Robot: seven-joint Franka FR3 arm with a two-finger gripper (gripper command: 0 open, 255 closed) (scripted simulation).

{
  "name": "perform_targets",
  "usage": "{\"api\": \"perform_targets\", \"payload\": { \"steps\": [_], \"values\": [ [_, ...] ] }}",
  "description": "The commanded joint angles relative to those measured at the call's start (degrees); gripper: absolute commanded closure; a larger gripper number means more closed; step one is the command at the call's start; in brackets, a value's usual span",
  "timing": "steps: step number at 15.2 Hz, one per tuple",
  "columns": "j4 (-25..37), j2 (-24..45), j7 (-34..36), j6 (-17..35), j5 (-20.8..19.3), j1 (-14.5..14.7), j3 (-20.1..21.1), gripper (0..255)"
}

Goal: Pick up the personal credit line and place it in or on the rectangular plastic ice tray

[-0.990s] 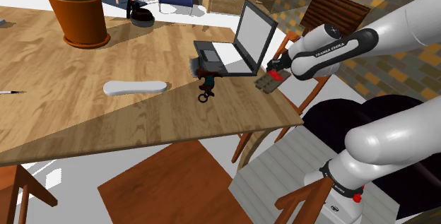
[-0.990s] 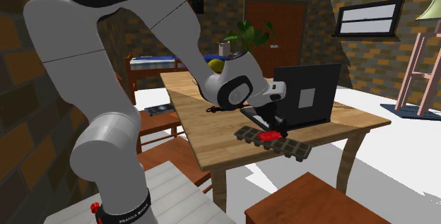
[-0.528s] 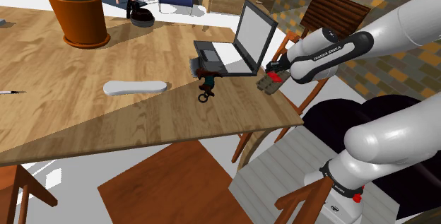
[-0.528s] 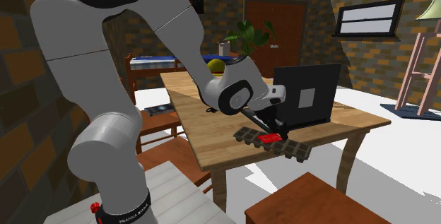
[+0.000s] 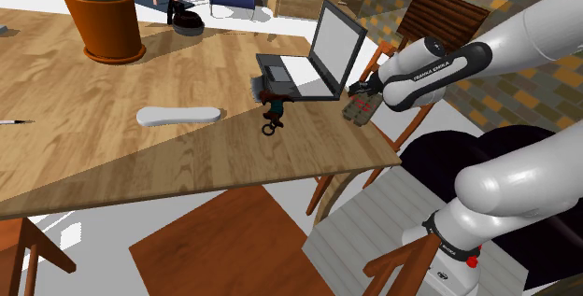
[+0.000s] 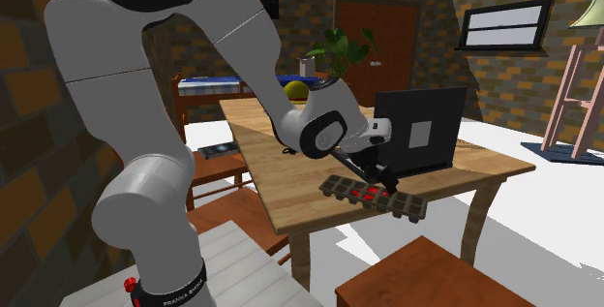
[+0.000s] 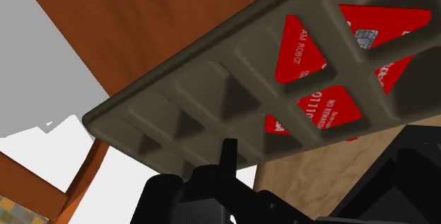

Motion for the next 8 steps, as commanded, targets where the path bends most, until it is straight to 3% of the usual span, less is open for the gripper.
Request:
{"api": "perform_targets", "payload": {
  "steps": [1, 4, 8],
  "values": [
    [-0.38, -0.27, -0.34, 0.07, 0.31, 0.41, -0.43, 0],
    [-2.95, -9.01, -3.47, -6.19, 4.42, 6.16, -5.12, 0],
    [-3.48, -11.32, -3.82, -7.98, 4.90, 6.93, -5.73, 0]
  ]
}}
